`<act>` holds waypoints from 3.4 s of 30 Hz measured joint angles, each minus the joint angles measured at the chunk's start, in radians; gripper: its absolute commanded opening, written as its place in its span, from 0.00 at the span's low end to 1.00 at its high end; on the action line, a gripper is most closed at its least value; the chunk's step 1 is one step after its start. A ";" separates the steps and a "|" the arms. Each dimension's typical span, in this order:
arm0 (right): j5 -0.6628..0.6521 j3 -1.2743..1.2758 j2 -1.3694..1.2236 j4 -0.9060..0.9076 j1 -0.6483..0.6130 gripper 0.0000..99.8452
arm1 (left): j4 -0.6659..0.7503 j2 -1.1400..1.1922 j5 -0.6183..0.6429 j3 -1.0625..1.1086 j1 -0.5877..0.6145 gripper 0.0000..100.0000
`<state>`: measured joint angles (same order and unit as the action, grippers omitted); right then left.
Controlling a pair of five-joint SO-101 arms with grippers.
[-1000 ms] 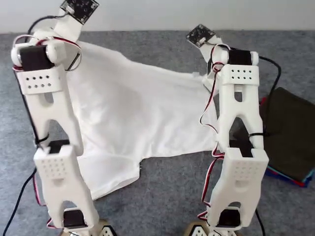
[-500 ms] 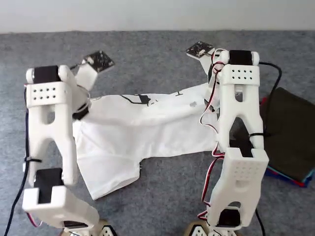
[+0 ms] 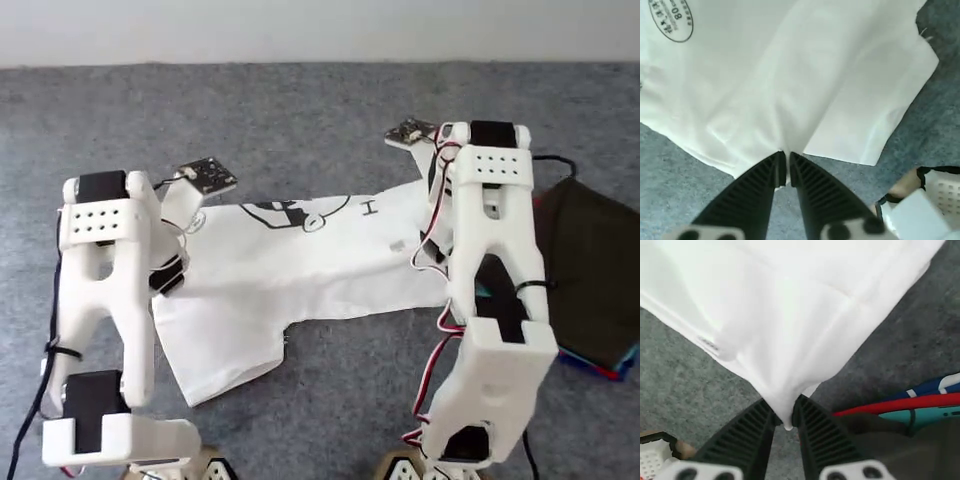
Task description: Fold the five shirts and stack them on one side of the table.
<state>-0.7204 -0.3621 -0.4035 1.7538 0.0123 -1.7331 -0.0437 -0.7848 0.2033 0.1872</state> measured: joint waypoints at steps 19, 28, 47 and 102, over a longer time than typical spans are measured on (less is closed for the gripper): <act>-0.058 0.040 0.018 0.000 0.046 0.25 | 0.000 -0.091 -0.057 0.135 0.035 0.08; -0.064 0.040 0.146 -0.002 0.046 0.26 | 0.000 -0.411 -0.020 0.144 0.038 0.16; 0.187 0.040 -0.106 -0.519 -0.063 0.01 | 0.631 -0.115 0.422 0.187 -0.049 0.01; 0.281 -0.215 -0.216 -0.216 -0.740 0.02 | 0.021 0.110 0.385 -0.687 0.760 0.02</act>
<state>-0.4396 -0.5769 -0.6199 1.5374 -0.7273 -1.7116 0.0667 -0.3997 -0.4841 0.9467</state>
